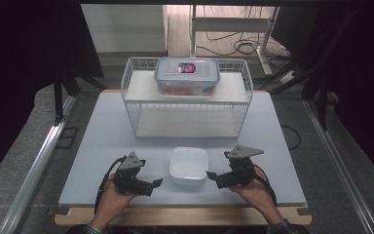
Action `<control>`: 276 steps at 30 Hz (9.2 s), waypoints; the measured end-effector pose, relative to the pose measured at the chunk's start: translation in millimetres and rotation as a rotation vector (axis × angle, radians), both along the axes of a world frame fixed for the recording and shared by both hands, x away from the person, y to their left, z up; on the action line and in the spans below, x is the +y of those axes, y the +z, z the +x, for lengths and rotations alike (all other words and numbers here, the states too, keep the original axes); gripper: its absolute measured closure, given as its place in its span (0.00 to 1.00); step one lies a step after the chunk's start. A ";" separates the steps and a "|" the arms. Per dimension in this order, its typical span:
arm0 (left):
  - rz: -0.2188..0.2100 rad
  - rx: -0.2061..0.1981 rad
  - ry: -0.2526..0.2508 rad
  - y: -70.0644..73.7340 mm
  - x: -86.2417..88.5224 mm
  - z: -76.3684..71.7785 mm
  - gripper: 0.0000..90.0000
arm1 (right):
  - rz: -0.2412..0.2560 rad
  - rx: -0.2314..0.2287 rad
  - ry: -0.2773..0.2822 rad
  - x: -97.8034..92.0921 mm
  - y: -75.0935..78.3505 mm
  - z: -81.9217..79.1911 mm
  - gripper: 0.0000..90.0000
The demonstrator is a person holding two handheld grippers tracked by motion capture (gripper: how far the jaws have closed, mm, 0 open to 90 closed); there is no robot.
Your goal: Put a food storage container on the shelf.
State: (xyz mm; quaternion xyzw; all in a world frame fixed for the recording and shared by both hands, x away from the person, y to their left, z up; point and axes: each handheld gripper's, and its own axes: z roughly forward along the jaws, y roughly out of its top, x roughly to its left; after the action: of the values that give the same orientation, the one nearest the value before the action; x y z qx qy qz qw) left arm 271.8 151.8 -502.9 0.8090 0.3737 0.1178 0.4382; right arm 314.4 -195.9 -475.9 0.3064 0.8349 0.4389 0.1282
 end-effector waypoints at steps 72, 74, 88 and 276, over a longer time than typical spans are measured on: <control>-0.159 0.030 0.093 22.8 -32.7 22.6 0.87 | 0.124 0.081 -0.141 14.8 11.4 0.1 0.87; -0.157 0.021 0.100 26.6 -32.6 23.0 0.87 | 0.122 0.063 -0.139 15.6 15.8 0.9 0.87; -0.163 -0.052 0.112 55.8 -28.9 28.7 0.87 | 0.138 -0.025 -0.125 19.6 46.0 8.4 0.87; -0.146 -0.146 0.100 222.7 -19.5 139.0 0.10 | 0.170 -0.198 -0.099 55.5 209.8 113.0 0.16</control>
State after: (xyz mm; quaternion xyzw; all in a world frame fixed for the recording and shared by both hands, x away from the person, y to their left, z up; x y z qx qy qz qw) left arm 410.8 132.3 -280.2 0.7445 0.3885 0.1708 0.5153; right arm 427.5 -140.4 -266.2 0.3120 0.7618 0.5294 0.2050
